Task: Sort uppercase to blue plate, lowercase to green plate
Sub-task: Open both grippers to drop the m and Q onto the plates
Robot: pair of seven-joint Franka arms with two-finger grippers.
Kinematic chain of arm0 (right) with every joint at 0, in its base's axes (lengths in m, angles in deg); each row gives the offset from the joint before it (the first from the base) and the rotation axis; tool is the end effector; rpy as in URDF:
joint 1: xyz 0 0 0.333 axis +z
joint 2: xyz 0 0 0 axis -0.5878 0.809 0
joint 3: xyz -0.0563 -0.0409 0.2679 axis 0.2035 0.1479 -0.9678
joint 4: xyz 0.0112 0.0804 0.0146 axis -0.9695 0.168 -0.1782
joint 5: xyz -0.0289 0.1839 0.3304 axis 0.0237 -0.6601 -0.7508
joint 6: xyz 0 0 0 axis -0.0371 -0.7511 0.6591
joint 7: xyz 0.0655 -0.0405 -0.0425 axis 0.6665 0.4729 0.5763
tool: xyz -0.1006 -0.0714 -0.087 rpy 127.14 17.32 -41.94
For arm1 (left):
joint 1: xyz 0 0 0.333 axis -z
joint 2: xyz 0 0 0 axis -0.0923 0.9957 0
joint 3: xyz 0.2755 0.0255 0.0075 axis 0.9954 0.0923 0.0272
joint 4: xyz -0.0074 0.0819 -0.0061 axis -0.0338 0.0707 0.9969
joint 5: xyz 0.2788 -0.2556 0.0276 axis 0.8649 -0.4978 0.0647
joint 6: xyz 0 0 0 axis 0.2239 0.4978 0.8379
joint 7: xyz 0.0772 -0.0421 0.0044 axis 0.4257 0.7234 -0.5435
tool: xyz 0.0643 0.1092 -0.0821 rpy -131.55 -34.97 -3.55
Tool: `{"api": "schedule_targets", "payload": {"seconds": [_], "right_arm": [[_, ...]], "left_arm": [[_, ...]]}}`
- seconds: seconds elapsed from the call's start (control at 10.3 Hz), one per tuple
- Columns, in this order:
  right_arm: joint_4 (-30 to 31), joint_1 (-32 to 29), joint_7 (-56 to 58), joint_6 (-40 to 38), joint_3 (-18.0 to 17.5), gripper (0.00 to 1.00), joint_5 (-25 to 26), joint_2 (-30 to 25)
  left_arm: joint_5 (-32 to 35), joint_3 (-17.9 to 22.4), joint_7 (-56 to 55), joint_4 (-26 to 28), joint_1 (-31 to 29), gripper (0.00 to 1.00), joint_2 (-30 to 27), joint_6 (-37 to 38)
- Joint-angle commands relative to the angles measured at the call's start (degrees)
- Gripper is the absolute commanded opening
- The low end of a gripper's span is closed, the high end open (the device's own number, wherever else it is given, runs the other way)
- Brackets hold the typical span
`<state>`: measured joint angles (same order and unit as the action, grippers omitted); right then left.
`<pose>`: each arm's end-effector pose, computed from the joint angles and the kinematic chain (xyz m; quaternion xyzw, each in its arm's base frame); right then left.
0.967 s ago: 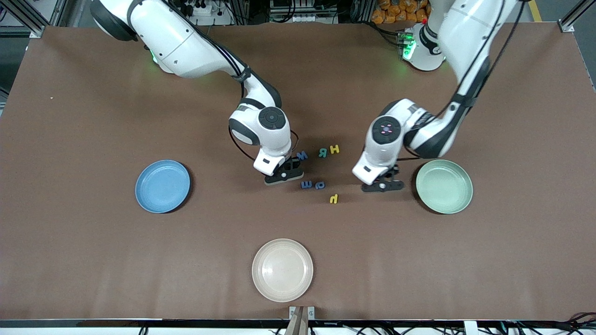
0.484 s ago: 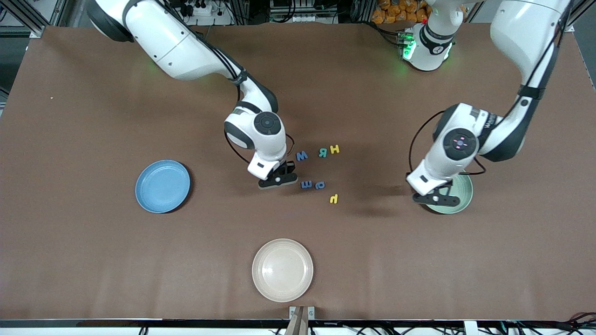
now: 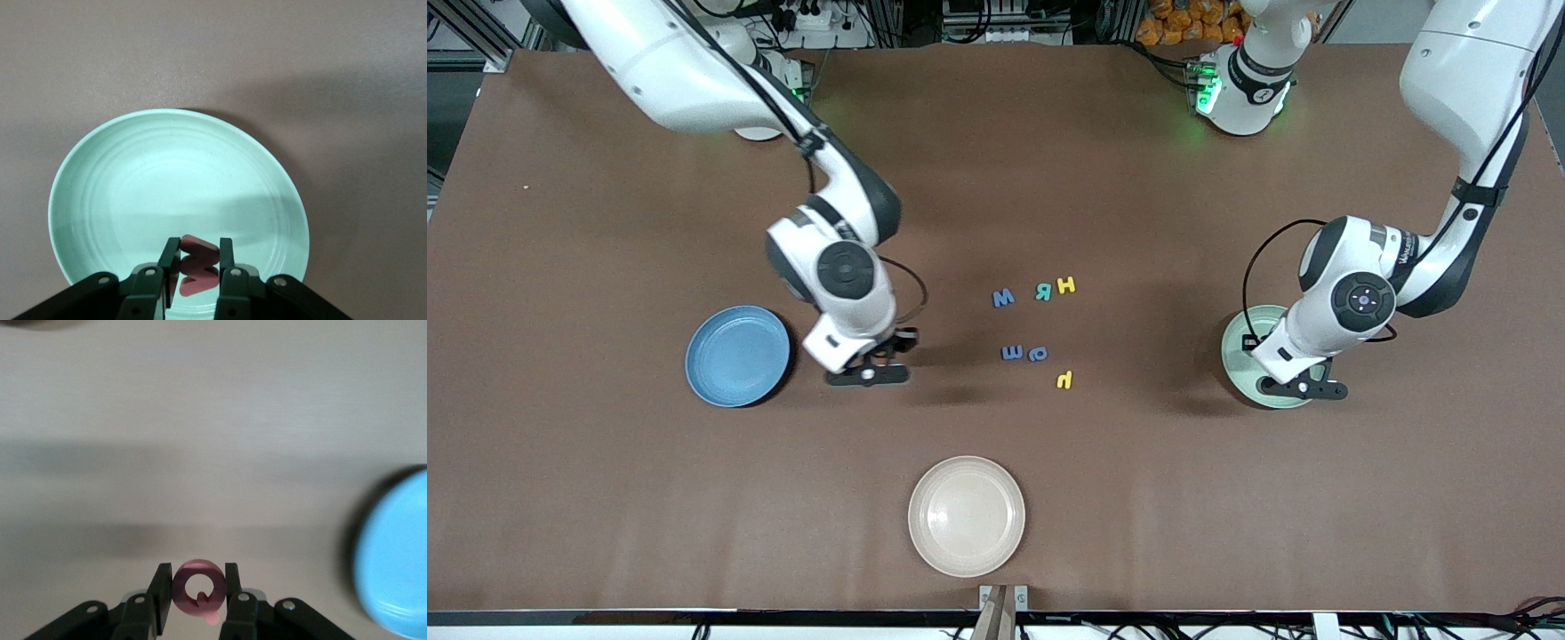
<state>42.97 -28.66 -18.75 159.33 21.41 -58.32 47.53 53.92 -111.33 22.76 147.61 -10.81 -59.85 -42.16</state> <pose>0.5657 0.2846 0.2263 0.9966 0.0407 -0.0323 0.0641 0.5677 -0.0790 0.1626 -0.9958 0.0611 0.0426 0.0532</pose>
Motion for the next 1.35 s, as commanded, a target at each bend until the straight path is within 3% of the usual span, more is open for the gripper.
{"api": "schedule_targets", "payload": {"seconds": [0.0,0.19,0.29,0.39,0.58,0.87,0.97,1.16,1.26], "right_arm": [[6.53,-8.97,10.99,-6.08,-0.92,0.00,-4.57,-8.84],[11.90,-15.49,17.68,-6.19,0.65,0.00,-5.71,-11.85],[13.92,-16.56,21.71,-5.58,3.54,0.00,-7.55,-11.86],[16.12,-18.22,25.06,-3.39,4.96,0.00,-10.09,-11.34],[21.04,-18.33,29.12,5.45,8.13,0.00,-12.75,-10.03],[21.76,-15.62,29.05,15.05,11.99,0.00,-12.93,-6.16],[21.50,-15.34,29.22,16.04,12.01,0.00,-12.93,-5.98],[20.01,-15.43,28.87,15.62,12.36,0.99,-13.19,-6.93],[19.66,-15.43,28.87,15.35,12.62,1.00,-13.36,-8.94]], "left_arm": [[0.59,-1.17,-0.61,-0.31,-1.03,0.72,-0.72,-0.35],[0.59,-1.61,0.27,-2.41,-0.94,0.85,-1.78,0.09],[0.59,-1.87,0.36,-3.38,-0.86,0.90,-2.13,0.87],[0.51,-3.01,0.28,-5.65,-0.77,0.90,-2.31,3.41],[-2.55,-4.94,0.01,-10.39,-0.16,0.92,-2.92,8.85],[-7.21,-4.34,-0.08,-18.83,3.01,0.92,-5.20,17.12],[-7.84,-3.55,0.18,-21.90,4.06,1.00,-5.21,20.10],[-8.11,-2.41,0.19,-24.04,6.34,0.99,-5.21,21.80],[-10.02,-2.05,-0.42,-24.13,7.74,0.97,-5.21,21.71]]}}
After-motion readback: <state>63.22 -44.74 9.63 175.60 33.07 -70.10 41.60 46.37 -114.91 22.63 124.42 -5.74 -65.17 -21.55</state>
